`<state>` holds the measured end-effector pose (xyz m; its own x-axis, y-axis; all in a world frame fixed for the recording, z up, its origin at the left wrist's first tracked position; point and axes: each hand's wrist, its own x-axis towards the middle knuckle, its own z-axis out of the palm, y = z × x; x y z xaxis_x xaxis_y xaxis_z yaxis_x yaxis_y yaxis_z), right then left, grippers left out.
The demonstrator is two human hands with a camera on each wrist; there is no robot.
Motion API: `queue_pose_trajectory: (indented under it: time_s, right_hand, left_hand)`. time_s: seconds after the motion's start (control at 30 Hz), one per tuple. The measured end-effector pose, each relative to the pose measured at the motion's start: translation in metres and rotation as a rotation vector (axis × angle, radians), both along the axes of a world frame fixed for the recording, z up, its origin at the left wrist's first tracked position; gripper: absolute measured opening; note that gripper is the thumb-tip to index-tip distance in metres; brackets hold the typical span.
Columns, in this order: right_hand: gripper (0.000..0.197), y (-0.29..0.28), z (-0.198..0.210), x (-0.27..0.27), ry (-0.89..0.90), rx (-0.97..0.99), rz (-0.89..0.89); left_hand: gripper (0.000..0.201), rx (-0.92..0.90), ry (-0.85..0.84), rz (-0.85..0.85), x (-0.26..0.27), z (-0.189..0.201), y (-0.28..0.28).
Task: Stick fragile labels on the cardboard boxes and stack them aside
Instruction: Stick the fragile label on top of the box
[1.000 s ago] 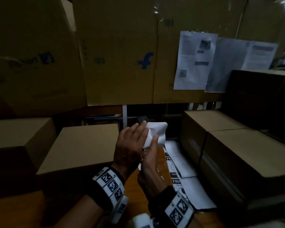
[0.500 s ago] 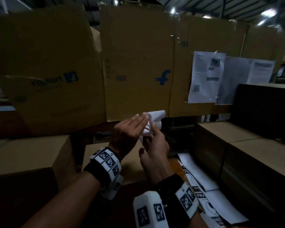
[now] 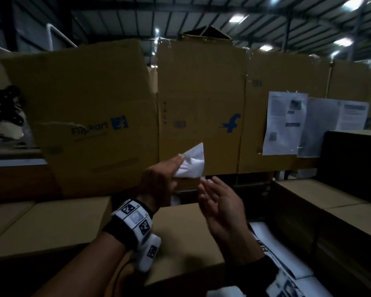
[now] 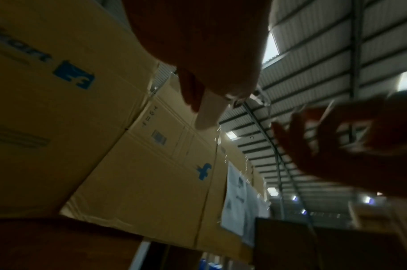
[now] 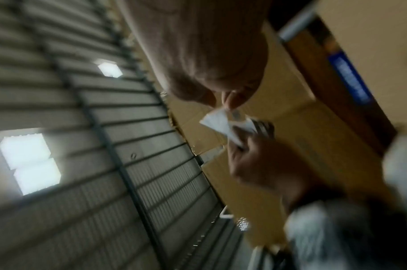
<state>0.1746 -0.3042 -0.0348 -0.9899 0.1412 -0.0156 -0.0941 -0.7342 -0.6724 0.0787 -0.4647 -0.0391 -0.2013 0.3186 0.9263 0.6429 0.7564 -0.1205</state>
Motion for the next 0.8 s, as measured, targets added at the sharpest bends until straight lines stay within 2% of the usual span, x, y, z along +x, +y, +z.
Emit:
queue_pose_trajectory:
  time_s: [0.03, 0.1, 0.13, 0.2, 0.23, 0.27, 0.33, 0.47, 0.63, 0.8]
  right_hand:
    - [0.027, 0.004, 0.001, -0.005, 0.064, 0.160, -0.063]
    - [0.039, 0.015, 0.004, -0.020, 0.265, 0.553, -0.198]
    - [0.048, 0.017, 0.008, -0.027, 0.337, 0.730, -0.207]
    - [0.067, 0.018, 0.018, -0.041, 0.327, 0.911, -0.102]
    - [0.066, 0.016, 0.022, -0.044, 0.279, 0.911, 0.002]
    - [0.054, 0.013, 0.026, -0.044, 0.273, 0.966, 0.062]
    - [0.030, 0.007, 0.025, -0.044, 0.242, 0.949, 0.149]
    - [0.016, -0.003, 0.004, -0.057, 0.142, 0.915, 0.031]
    - [0.013, -0.007, -0.027, -0.082, 0.187, 1.018, -0.059]
    - [0.014, 0.011, -0.032, -0.111, 0.231, 1.015, -0.061]
  left_hand:
    - [0.041, 0.082, -0.079, -0.067, 0.006, 0.004, -0.001]
    - [0.020, 0.323, -0.391, -0.249, 0.020, 0.014, -0.003]
    - [0.020, 0.430, -0.601, -0.352, 0.026, 0.018, -0.004]
    - [0.038, 0.586, -0.960, -0.484, 0.037, 0.020, -0.010]
    - [0.042, 0.623, -1.103, -0.540, 0.043, 0.020, -0.013]
    - [0.042, 0.646, -1.223, -0.596, 0.049, 0.019, -0.014]
    - [0.038, 0.715, -1.370, -0.679, 0.057, 0.012, -0.014]
    - [0.036, 0.921, -1.444, -0.672, 0.067, -0.008, -0.009]
    - [0.022, 1.109, -1.351, -0.567, 0.075, -0.029, 0.014]
    - [0.079, 1.208, -1.331, -0.422, 0.060, -0.033, 0.018]
